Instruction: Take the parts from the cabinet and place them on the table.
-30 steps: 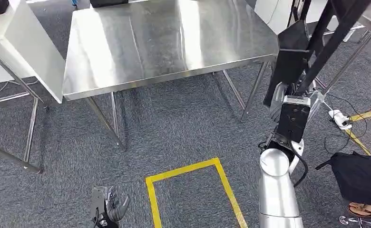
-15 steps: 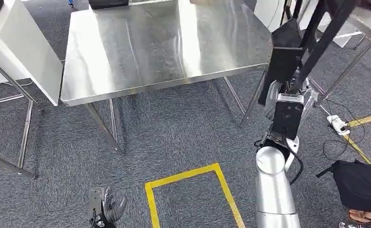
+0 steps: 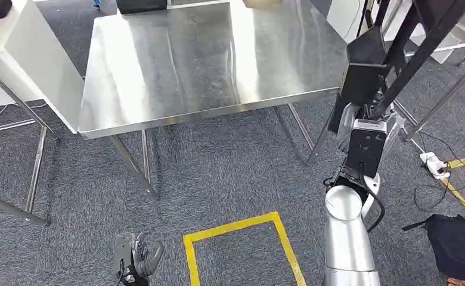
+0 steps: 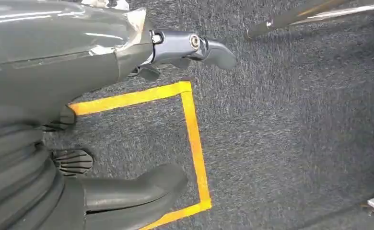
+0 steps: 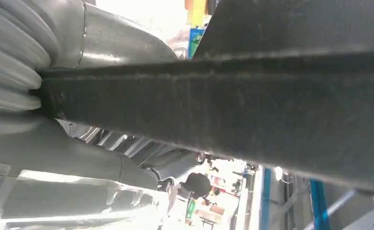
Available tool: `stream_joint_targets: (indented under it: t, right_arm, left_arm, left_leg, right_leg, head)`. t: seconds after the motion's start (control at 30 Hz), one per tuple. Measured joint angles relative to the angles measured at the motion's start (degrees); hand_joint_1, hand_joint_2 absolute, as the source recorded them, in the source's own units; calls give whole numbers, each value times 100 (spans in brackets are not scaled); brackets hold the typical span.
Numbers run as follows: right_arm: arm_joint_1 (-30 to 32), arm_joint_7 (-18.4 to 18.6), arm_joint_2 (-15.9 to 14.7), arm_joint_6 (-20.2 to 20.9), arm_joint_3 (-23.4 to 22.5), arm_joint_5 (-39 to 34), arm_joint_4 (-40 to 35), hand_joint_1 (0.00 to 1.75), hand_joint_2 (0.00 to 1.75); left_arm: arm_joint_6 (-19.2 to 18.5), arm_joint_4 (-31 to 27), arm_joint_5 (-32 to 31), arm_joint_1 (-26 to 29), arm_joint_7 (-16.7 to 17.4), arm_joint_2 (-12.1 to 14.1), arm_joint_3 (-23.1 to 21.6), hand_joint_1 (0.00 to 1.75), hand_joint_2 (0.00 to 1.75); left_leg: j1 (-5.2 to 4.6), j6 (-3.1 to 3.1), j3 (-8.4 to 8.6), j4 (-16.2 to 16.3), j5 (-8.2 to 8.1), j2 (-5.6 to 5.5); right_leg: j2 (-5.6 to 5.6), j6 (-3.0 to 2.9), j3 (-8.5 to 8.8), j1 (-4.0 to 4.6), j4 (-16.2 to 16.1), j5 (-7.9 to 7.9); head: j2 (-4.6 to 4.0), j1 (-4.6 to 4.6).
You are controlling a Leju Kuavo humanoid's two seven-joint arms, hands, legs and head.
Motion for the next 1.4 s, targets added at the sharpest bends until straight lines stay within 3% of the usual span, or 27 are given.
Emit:
stream_joint_targets:
  t: [0.07,0.1,0.17,0.23,0.33,0.4,0.43,0.53,0.6,0.67,0.7,0.77,0.8,0.83,0.87,0.9,0.93,0.97,1.0,1.03,1.1,1.13,1.2,1.27,1.3,1.33,1.4]
  right_arm:
    - [-22,-2,4,-2,2,4,0,175,175]
    - [-22,-2,7,0,2,7,0,175,175]
    - [-11,-2,9,-2,0,4,2,175,175]
    - [-3,-2,9,0,-2,4,9,175,175]
    - [4,-2,9,-2,0,4,15,175,175]
    - [-13,-2,6,-2,0,4,24,175,175]
    - [-24,-7,7,-4,4,2,39,175,175]
    - [-29,-22,11,-24,9,-4,50,175,175]
    - [-42,-39,4,-42,9,-4,50,175,175]
    - [-72,-57,0,-48,9,-4,52,175,175]
    - [-60,-57,-11,-48,7,-7,55,175,175]
    - [-48,-57,-20,-48,4,-7,61,175,175]
    - [-47,-55,-22,-48,7,-7,66,175,175]
    - [-50,-57,-24,-48,7,-7,66,175,175]
    - [-52,-57,-24,-50,7,-7,66,175,175]
    - [-48,-57,-31,-52,7,-7,77,175,175]
    - [-56,-57,-50,-63,7,-17,107,175,175]
    - [-43,-48,-44,-66,13,-26,112,175,175]
    - [-21,-44,-35,-74,9,-37,107,175,175]
    - [-31,-46,-46,-87,-2,-39,107,175,175]
    - [-20,-52,-39,-112,-9,-68,109,175,175]
    - [-18,-52,-24,-114,-9,-76,111,175,175]
    - [-13,-72,-15,-111,-9,-94,120,175,175]
    - [-7,-81,-13,-114,-11,-107,151,175,175]
    - [-2,-83,-13,-111,-13,-118,166,175,175]
    - [8,-85,-7,-114,-13,-118,181,175,175]
    - [18,-90,17,-114,-13,-120,190,175,175]
  left_arm:
    - [-17,0,-17,-17,-2,-5,0,0,175]
    - [-35,0,-20,-19,-2,0,0,0,175]
    - [-57,6,-28,2,0,4,0,0,175]
    - [-61,9,-33,15,2,7,2,0,175]
    - [-61,11,-33,13,2,13,2,0,175]
    - [-70,11,-46,14,2,28,4,0,175]
    - [-72,11,-72,10,4,37,7,0,175]
    - [-96,9,-109,2,9,39,13,0,175]
    - [-105,9,-133,-13,7,44,26,0,175]
    - [-111,9,-138,-28,9,33,26,0,175]
    - [-111,9,-138,-22,9,26,26,0,175]
    - [-112,9,-138,2,11,26,26,0,175]
    - [-111,11,-138,10,11,26,26,0,175]
    - [-114,11,-138,13,11,24,26,0,175]
    - [-114,11,-140,13,11,15,28,0,175]
    - [-111,11,-144,21,11,17,28,0,175]
    - [-109,18,-153,15,15,17,33,0,175]
    - [-109,15,-160,29,11,17,35,0,175]
    - [-105,13,-181,29,15,17,35,0,175]
    - [-85,13,-195,31,9,17,37,0,175]
    - [-83,13,-219,28,11,26,37,0,175]
    - [-76,15,-240,25,15,26,37,0,175]
    - [-72,22,-249,51,17,28,46,0,175]
    - [-68,39,-249,104,15,33,79,0,175]
    - [-68,48,-251,128,13,33,107,0,175]
    - [-66,55,-258,145,9,35,120,0,175]
    - [-61,61,-267,169,7,46,133,0,175]
  left_leg:
    - [11,-54,-261,507,-62,33]
    - [32,-86,-510,885,-168,47]
    - [47,-127,-969,1475,-446,54]
    - [47,-132,-1216,1600,-481,58]
    - [41,-68,-1028,802,179,60]
    - [-9,66,-785,42,789,76]
    - [-79,117,-779,-55,600,49]
    - [-84,235,-621,-161,577,14]
    - [-41,306,-363,-212,550,21]
    - [-47,365,-271,-205,483,28]
    - [-47,364,-230,-204,425,18]
    - [-37,341,-103,-203,302,-13]
    - [-27,321,-13,-200,229,-28]
    - [-15,295,98,-199,143,-39]
    - [-1,262,212,-195,48,-50]
    - [-17,218,207,-205,-46,-49]
    - [-52,196,368,-131,-169,-54]
    - [-63,161,313,-231,-234,-52]
    - [-50,121,426,-286,-295,-45]
    - [-50,85,479,-155,-188,-26]
    - [-11,50,295,245,-73,8]
    - [3,16,43,674,5,30]
    - [20,-37,-556,1354,-283,53]
    - [30,-57,-955,1492,-808,56]
    - [24,-33,-1051,1369,-872,56]
    - [20,9,-1056,1112,-768,55]
    - [-74,269,-920,273,132,55]
  right_leg:
    - [-4,-76,66,-2,-3,-53]
    - [-4,-107,92,2,-3,-81]
    - [-1,-106,148,11,-2,-156]
    - [8,-107,238,20,-2,-237]
    - [21,-99,437,44,-5,-372]
    - [22,-79,506,49,-17,-458]
    - [69,-31,570,88,-2,-507]
    - [64,101,669,94,83,-473]
    - [40,104,510,88,455,-538]
    - [41,108,-36,62,1278,-649]
    - [40,85,-346,55,1643,-822]
    - [36,95,-707,25,1821,-1114]
    - [32,154,-725,6,1617,-1099]
    - [24,236,-654,-16,1234,-955]
    - [10,357,-541,-37,756,-636]
    - [-29,467,-446,-63,296,-113]
    - [-95,497,-424,-82,-61,333]
    - [-127,323,-321,-44,24,249]
    - [-88,231,-304,-26,8,230]
    - [-65,144,-273,-44,-21,211]
    - [-25,9,-79,-61,-26,127]
    - [-21,-24,-17,-46,-30,60]
    - [-15,-58,116,-29,-31,-78]
    - [6,-66,307,-11,-31,-243]
    - [16,-67,422,12,-32,-330]
    - [17,-70,535,40,-38,-414]
    - [12,-86,736,105,-66,-578]
  head:
    - [0,-52]
    - [0,-57]
    - [0,-61]
    - [0,-61]
    - [0,-68]
    - [0,-59]
    - [0,-83]
    - [0,-68]
    - [0,-39]
    - [0,-4]
    - [0,-7]
    - [0,4]
    - [0,2]
    - [0,9]
    - [0,9]
    - [0,31]
    - [0,94]
    - [0,96]
    - [0,48]
    - [0,59]
    - [0,13]
    - [0,-15]
    - [0,-15]
    - [0,-15]
    - [0,-26]
    - [0,-44]
    - [0,-57]
